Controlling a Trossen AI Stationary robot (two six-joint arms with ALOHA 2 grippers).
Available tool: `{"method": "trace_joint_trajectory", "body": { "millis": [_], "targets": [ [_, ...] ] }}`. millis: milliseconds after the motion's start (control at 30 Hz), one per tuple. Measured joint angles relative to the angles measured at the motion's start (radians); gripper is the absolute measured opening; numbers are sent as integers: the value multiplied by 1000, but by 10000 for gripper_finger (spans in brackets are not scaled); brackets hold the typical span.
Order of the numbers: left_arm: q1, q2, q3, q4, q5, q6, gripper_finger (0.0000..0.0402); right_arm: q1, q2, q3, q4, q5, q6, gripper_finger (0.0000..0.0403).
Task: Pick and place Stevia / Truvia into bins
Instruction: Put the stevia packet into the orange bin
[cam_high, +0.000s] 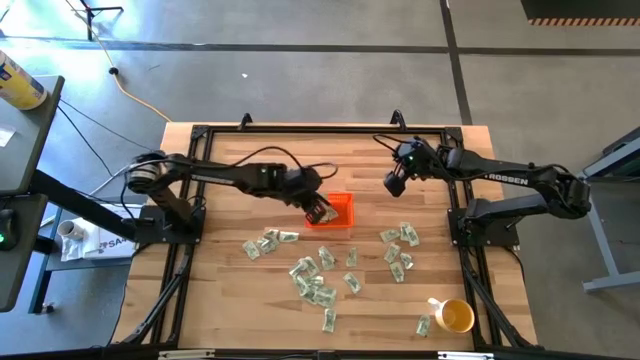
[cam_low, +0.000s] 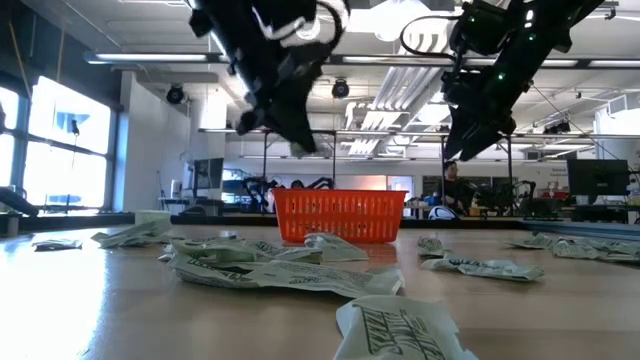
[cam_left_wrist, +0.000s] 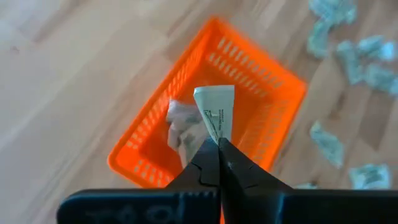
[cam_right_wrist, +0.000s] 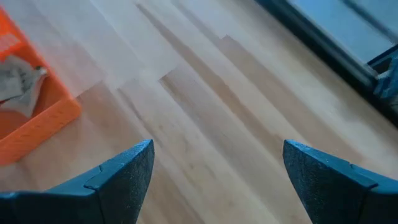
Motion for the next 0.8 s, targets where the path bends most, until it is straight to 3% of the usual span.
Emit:
{"method": "trace_joint_trajectory", "body": {
  "millis": [100, 300, 500, 633, 800],
  "targets": [
    [9, 55, -1, 50, 14, 9, 51, -6, 0, 0, -29, -32, -3, 346],
    [4, 75, -1, 78, 35, 5, 151, 16, 0, 0, -89, -119, -90, 346],
    [5, 40, -1, -18, 65, -26, 241, 70, 35, 0, -148, -188, -255, 346],
    [-16, -11, 0, -131, 48, -30, 266, 127, 106, 0, -152, -245, -330, 346],
    [-47, -76, 1, -260, -26, -30, 260, 223, 213, 0, -149, -237, -332, 346]
  ]
}}
